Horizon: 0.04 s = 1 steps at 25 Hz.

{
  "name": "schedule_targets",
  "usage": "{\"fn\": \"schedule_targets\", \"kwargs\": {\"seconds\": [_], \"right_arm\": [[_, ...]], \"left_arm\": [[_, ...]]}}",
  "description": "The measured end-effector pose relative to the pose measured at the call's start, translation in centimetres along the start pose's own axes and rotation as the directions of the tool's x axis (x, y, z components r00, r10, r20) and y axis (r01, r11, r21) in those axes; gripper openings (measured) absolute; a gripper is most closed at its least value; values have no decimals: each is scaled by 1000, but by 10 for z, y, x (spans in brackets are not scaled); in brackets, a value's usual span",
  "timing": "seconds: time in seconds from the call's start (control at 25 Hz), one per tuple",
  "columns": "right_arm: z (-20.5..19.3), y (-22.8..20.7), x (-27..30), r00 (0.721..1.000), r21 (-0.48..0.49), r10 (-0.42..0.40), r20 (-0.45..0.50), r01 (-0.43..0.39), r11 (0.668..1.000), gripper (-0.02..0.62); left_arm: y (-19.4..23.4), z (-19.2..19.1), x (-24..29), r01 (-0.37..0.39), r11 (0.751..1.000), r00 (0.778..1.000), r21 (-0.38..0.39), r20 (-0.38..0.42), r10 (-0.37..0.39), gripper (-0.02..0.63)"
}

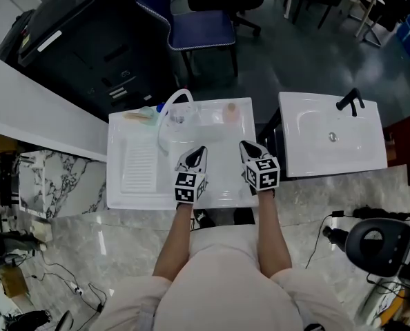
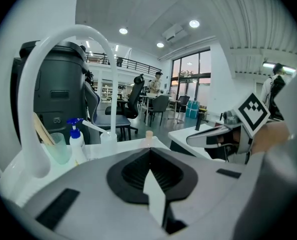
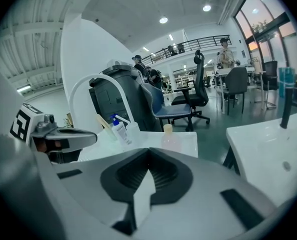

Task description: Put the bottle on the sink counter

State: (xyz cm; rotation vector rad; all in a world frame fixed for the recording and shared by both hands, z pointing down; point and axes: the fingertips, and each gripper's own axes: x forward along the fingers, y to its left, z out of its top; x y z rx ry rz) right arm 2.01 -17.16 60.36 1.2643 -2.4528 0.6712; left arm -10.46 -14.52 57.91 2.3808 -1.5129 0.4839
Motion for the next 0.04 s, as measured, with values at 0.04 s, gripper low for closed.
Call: {"fn": "schedule_targets", "kwargs": {"seconds": [0.04], "right_arm": [[1, 0, 0, 1000, 4, 2, 2, -2, 1000, 5]], "left_arm": [[1, 1, 0, -3, 1000, 1000, -2, 2, 3, 6]]}}
